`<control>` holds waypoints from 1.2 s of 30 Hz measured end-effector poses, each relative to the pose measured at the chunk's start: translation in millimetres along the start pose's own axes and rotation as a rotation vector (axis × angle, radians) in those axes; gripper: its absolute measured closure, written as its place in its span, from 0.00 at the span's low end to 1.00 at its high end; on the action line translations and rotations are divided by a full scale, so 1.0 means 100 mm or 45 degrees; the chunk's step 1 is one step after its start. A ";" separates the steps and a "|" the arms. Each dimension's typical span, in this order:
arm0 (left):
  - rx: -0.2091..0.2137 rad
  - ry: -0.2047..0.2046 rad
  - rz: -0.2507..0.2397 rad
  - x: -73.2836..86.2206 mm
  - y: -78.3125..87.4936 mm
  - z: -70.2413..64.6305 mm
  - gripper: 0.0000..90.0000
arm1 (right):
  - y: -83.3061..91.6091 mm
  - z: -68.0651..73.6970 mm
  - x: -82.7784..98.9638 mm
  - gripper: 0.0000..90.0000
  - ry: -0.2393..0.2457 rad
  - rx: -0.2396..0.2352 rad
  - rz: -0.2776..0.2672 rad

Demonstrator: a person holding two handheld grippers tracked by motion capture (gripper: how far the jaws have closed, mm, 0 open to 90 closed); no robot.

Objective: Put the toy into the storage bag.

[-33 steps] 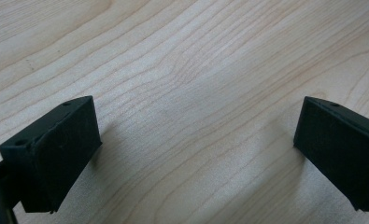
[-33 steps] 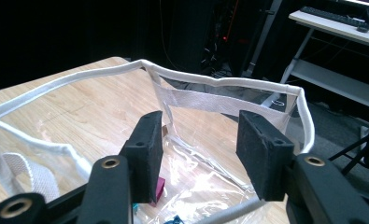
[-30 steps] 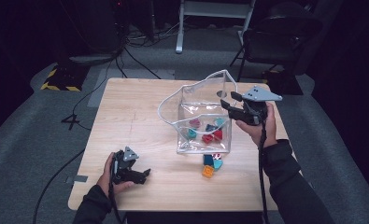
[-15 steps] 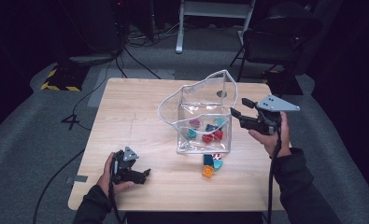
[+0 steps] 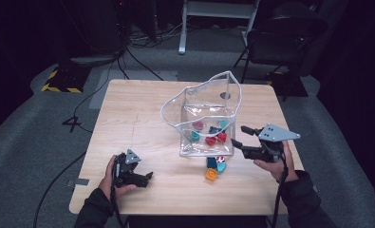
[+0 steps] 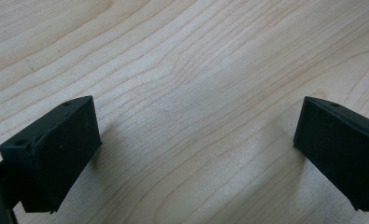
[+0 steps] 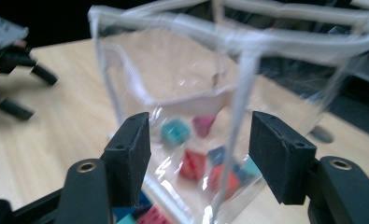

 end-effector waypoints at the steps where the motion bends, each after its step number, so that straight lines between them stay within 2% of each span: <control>1: 0.000 0.000 0.000 0.00 0.00 0.00 0.01 | -0.02 0.04 0.05 0.44 0.008 -0.007 0.015; 8: 0.001 0.003 0.001 0.00 0.00 0.00 0.01 | -0.14 0.24 0.36 0.44 0.048 -0.096 0.096; 13: 0.001 0.002 0.001 0.00 0.00 0.00 0.01 | -0.24 0.31 0.54 0.43 0.071 -0.141 0.147; 17: 0.001 0.003 0.001 0.00 0.00 0.00 0.01 | -0.32 0.34 0.65 0.43 0.062 -0.167 0.180; 20: -0.001 -0.002 0.000 0.00 0.00 0.00 0.01 | -0.39 0.39 0.71 0.42 0.078 -0.197 0.212; 27: -0.003 -0.001 -0.001 0.00 0.00 0.00 0.01 | -0.49 0.47 0.80 0.41 0.117 -0.221 0.257; 36: -0.003 -0.001 0.002 0.00 0.00 0.00 0.01 | -0.65 0.46 0.87 0.40 0.106 -0.231 0.287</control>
Point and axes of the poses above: each handheld gripper's, and its own axes: y roughly backward along the jaws, x roughly out of its underside, z roughly to its left, the point moved 4 cm from there along -y, roughly forward along the jaws, and after that the axes turned 10 degrees about z, right-handed, at the moved point
